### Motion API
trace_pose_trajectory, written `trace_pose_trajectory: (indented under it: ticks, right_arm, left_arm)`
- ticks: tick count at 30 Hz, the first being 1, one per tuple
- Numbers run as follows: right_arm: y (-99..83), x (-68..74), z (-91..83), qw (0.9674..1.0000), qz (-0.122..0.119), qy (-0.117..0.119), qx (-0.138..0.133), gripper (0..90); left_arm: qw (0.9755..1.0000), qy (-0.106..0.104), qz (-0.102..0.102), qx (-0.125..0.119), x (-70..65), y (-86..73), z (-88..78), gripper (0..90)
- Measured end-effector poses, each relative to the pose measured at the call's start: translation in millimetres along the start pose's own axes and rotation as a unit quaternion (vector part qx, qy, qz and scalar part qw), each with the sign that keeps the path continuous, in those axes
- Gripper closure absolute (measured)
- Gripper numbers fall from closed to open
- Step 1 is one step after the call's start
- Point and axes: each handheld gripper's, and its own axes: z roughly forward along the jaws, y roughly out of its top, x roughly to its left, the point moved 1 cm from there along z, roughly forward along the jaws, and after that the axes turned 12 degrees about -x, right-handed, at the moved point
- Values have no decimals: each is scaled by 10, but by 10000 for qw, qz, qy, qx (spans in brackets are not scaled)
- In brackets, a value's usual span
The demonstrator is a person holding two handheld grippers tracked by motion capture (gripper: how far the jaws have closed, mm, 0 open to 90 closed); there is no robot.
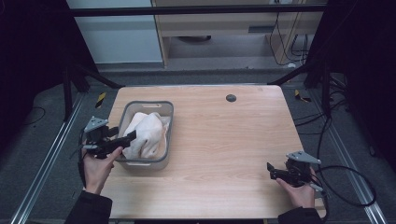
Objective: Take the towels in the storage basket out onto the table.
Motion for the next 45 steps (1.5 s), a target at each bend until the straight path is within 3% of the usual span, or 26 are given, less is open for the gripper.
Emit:
trace_pose_trajectory:
  ticks: [4,7,17,21,29,39,45]
  right_arm:
    - [-7,3,11,10000,-36,9,33,106]
    - [-8,4,17,10000,-48,30,48,103]
    - [-21,3,37,9998,-77,97,142,86]
    - [-29,7,48,9997,-77,102,212,71]
    - [-39,16,67,9993,-186,134,280,61]
    - [-46,21,74,9991,-175,155,366,50]
    - [-49,21,78,9989,-198,161,391,49]
  left_arm:
    - [9999,-26,55,133,-31,7,105,238]
    - [9995,-22,68,302,-42,-15,271,232]
    - [9979,-12,-42,648,-8,-132,564,199]
    - [9974,-120,-212,672,17,-203,593,176]
    - [9969,-258,-90,740,-51,-362,606,125]
    - [9965,-114,185,802,-112,-462,664,86]
    - [9954,-72,191,935,-111,-485,677,103]
